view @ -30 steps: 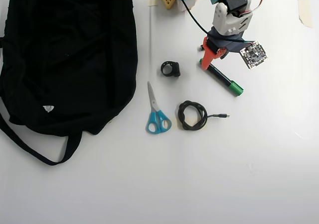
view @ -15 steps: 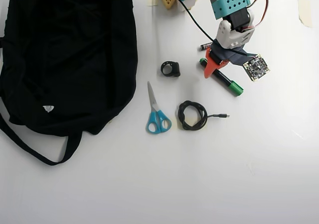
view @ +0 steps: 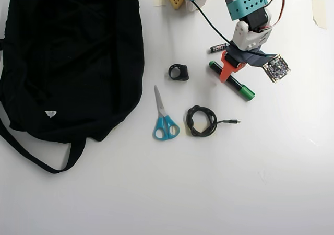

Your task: Put the green marker into the black bag

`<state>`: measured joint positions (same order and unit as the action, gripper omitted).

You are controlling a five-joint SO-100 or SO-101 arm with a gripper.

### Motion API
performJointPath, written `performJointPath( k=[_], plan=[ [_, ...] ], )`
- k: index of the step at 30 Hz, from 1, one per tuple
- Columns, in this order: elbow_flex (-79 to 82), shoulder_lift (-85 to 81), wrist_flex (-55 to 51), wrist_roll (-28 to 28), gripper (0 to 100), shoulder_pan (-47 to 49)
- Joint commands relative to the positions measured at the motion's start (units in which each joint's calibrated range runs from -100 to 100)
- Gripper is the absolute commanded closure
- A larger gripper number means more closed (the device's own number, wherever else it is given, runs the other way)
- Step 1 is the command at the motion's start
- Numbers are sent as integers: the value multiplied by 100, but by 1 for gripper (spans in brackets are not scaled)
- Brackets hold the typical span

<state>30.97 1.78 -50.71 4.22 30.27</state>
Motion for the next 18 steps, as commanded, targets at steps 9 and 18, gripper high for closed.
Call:
performJointPath(
  k=[9, 18],
  plan=[
    [-231, 245, 118, -24, 75, 24],
    [-186, 344, 204, -24, 75, 9]
  ],
)
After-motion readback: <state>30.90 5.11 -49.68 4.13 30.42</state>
